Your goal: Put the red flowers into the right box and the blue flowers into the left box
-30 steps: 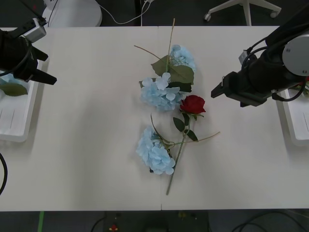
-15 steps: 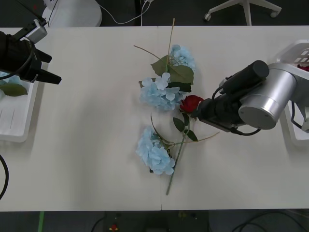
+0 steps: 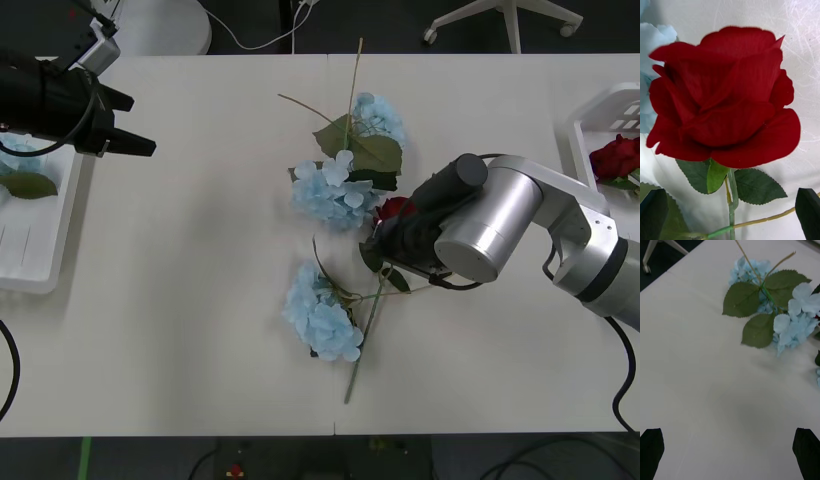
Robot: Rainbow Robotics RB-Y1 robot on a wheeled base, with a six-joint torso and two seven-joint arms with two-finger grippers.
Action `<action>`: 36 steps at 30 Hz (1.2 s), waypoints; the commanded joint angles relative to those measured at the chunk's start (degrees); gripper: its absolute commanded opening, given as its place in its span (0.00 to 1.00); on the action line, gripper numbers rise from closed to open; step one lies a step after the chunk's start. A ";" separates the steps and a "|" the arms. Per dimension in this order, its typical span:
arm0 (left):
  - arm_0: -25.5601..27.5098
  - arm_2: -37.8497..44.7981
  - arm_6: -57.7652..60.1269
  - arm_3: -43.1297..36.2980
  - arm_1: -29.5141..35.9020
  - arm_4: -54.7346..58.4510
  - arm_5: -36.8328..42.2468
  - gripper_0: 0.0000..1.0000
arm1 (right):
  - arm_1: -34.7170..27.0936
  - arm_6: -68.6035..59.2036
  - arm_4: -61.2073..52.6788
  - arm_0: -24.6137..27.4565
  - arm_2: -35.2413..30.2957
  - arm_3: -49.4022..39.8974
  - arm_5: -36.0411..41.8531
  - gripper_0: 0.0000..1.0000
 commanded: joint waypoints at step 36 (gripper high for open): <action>-2.15 -45.97 -1.13 14.79 -3.60 71.12 -45.22 1.00 | 8.42 -0.26 0.90 -3.54 0.81 13.54 0.56 0.00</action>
